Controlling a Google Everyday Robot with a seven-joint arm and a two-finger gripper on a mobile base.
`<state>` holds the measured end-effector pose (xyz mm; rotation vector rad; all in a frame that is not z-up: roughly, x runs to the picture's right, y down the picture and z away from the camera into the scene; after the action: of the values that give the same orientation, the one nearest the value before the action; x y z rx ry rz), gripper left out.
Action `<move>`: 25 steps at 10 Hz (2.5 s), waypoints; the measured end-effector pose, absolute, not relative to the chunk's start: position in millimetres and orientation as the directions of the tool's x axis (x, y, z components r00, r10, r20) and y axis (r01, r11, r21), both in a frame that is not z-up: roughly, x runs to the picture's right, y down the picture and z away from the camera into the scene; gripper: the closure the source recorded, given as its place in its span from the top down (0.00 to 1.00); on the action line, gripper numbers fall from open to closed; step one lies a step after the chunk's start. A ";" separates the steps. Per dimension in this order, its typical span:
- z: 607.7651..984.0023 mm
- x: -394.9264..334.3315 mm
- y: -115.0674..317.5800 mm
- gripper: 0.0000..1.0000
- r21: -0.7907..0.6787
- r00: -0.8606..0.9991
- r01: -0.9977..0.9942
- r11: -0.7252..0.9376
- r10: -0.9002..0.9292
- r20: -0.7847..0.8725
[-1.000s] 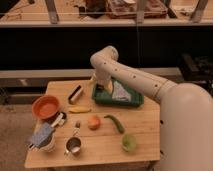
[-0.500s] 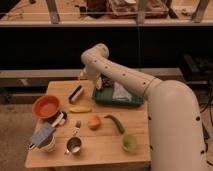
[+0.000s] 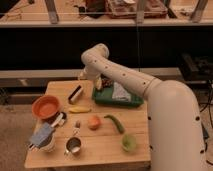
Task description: Place eraser in plastic cup
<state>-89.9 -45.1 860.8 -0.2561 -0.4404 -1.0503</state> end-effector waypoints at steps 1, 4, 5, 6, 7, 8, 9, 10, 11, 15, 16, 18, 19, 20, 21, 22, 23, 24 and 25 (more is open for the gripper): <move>864.5 -102.1 -39.9 0.75 0.013 0.414 0.878 0.478 -0.774 0.479; 883.9 -158.5 -19.8 0.75 0.028 0.444 0.848 0.530 -0.738 0.509; 888.4 -167.3 -19.5 0.75 0.040 0.461 0.830 0.556 -0.726 0.510; 893.1 -173.1 -20.3 0.75 0.052 0.470 0.820 0.571 -0.722 0.508; 897.1 -172.2 -22.0 0.75 0.054 0.475 0.817 0.574 -0.723 0.502; 901.6 -174.7 -24.4 0.75 0.059 0.472 0.820 0.570 -0.730 0.494; 906.1 -176.9 -24.9 0.75 0.058 0.470 0.823 0.565 -0.734 0.490; 910.9 -177.3 -25.7 0.75 0.057 0.471 0.823 0.565 -0.735 0.488; 917.4 -176.3 -24.2 0.75 0.054 0.473 0.823 0.566 -0.733 0.488; 952.8 -176.7 -9.0 0.75 0.048 0.477 0.814 0.579 -0.714 0.512; 959.3 -176.0 -5.3 0.75 0.052 0.477 0.811 0.583 -0.710 0.518; 966.4 -177.3 -2.2 0.75 0.055 0.473 0.811 0.583 -0.708 0.525; 969.4 -181.1 0.1 0.74 0.056 0.467 0.813 0.579 -0.708 0.530; 972.2 -183.3 2.0 0.68 0.056 0.464 0.815 0.577 -0.706 0.535; 974.5 -184.0 3.5 0.60 0.054 0.463 0.815 0.577 -0.704 0.539; 977.2 -184.8 4.9 0.49 0.053 0.460 0.815 0.577 -0.701 0.545; 977.5 -186.8 5.0 0.45 0.054 0.457 0.816 0.575 -0.699 0.550; 977.3 -189.0 5.5 0.40 0.057 0.452 0.816 0.575 -0.697 0.556; 976.3 -191.4 5.4 0.31 0.062 0.448 0.816 0.575 -0.696 0.561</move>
<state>-191.4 5.4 976.3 -0.2303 -0.5798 -0.9449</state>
